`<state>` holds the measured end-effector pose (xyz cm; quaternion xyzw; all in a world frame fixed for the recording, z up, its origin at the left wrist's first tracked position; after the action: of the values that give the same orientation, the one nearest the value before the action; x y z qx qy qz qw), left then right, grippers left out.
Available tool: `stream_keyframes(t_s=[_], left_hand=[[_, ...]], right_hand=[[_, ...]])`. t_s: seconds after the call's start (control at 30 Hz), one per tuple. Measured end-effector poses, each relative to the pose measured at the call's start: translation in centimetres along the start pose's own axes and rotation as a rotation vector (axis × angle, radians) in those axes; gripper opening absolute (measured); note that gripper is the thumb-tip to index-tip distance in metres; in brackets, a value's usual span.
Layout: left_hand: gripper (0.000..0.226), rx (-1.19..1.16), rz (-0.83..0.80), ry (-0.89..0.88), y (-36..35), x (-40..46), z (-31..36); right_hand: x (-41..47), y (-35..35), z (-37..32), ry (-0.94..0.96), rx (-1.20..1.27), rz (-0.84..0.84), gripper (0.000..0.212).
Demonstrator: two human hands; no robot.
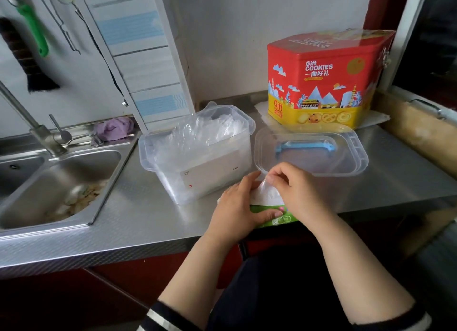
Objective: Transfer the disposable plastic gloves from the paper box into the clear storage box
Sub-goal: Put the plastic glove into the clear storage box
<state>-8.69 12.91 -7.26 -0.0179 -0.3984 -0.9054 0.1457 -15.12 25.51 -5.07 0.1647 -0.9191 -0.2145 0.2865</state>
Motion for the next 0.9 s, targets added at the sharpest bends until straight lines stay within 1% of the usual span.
stream_keyframes(t_s=[0.1, 0.17, 0.27, 0.33, 0.4, 0.43, 0.47, 0.5, 0.53, 0.57, 0.6, 0.63, 0.67, 0.7, 0.73, 0.77, 0.8, 0.83, 0.9], left_hand=[[0.091, 0.025, -0.001, 0.025, 0.1, 0.2, -0.2], [0.085, 0.062, 0.020, 0.021, 0.1, 0.4, -0.3], [0.087, 0.103, 0.023, -0.029, 0.1, 0.7, 0.0], [0.084, 0.156, 0.015, -0.062, 0.2, 0.9, 0.3], [0.071, 0.154, 0.035, -0.072, 0.9, 0.8, 1.0], [0.055, 0.080, 0.082, -0.069, 1.7, 0.5, 1.6], [0.035, -0.041, 0.160, -0.061, 3.0, 0.1, 2.4], [0.026, -0.209, 0.249, -0.034, 4.3, -0.3, 2.8], [0.041, -0.384, 0.338, -0.009, 5.6, -0.6, 3.1], [0.060, -0.529, 0.373, 0.023, 6.8, -0.8, 3.4], [0.076, -0.637, 0.336, 0.043, 7.6, -0.7, 3.9], [0.089, -0.729, 0.238, 0.064, 8.1, -0.4, 4.5], [0.096, -0.822, 0.101, 0.083, 8.1, -0.1, 5.2], [0.096, -0.910, -0.037, 0.106, 8.2, 0.1, 6.2], [0.093, -0.965, -0.140, 0.124, 8.5, 0.3, 6.9], [0.086, -0.990, -0.206, 0.130, 8.8, 0.4, 7.5], [0.076, -0.982, -0.227, 0.116, 9.5, 0.6, 7.9], [0.060, -0.953, -0.206, 0.085, 10.3, 0.9, 8.3], [0.029, -0.914, -0.092, 0.042, 12.2, 1.4, 7.9]], right_hand=[[-0.2, 1.5, -0.8, -0.011, 0.161, 0.183, 0.025], [-0.3, 3.3, -2.0, -0.014, 0.284, 0.323, 0.021], [0.0, 6.7, -3.9, 0.023, 0.465, 0.547, 0.016], [0.1, 8.3, -5.0, 0.060, 0.561, 0.628, 0.015], [0.1, 8.7, -5.5, 0.086, 0.608, 0.649, 0.016], [-0.1, 8.8, -5.7, 0.096, 0.617, 0.651, 0.016], [-0.2, 8.7, -5.8, 0.108, 0.616, 0.655, 0.014], [-0.4, 8.7, -6.0, 0.124, 0.609, 0.659, 0.013], [-0.6, 8.5, -6.2, 0.144, 0.602, 0.662, 0.011], [-0.7, 8.4, -6.5, 0.163, 0.601, 0.661, 0.010], [-0.9, 8.1, -6.9, 0.190, 0.598, 0.649, 0.010], [-1.1, 7.8, -7.4, 0.231, 0.568, 0.628, 0.010], [-1.2, 7.4, -8.0, 0.291, 0.504, 0.593, 0.011], [-1.3, 6.9, -8.6, 0.360, 0.420, 0.550, 0.012], [-1.3, 6.2, -9.0, 0.429, 0.334, 0.509, 0.012], [-1.2, 5.6, -9.3, 0.499, 0.248, 0.482, 0.013], [-0.8, 4.8, -9.5, 0.572, 0.163, 0.470, 0.015], [-0.3, 4.1, -9.8, 0.638, 0.082, 0.470, 0.016], [1.1, 2.6, -10.5, 0.733, -0.039, 0.489, 0.018]])
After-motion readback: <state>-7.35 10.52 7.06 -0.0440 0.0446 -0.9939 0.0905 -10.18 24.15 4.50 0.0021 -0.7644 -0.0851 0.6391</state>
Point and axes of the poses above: each hand's wrist, its own x-axis towards the middle knuckle, its own y-axis out of the back of the hand, z = x × y, the point moved 6 cm from there along x, towards the middle knuckle, and after that the axes turned 10 degrees about y, right-handed, at the moved point
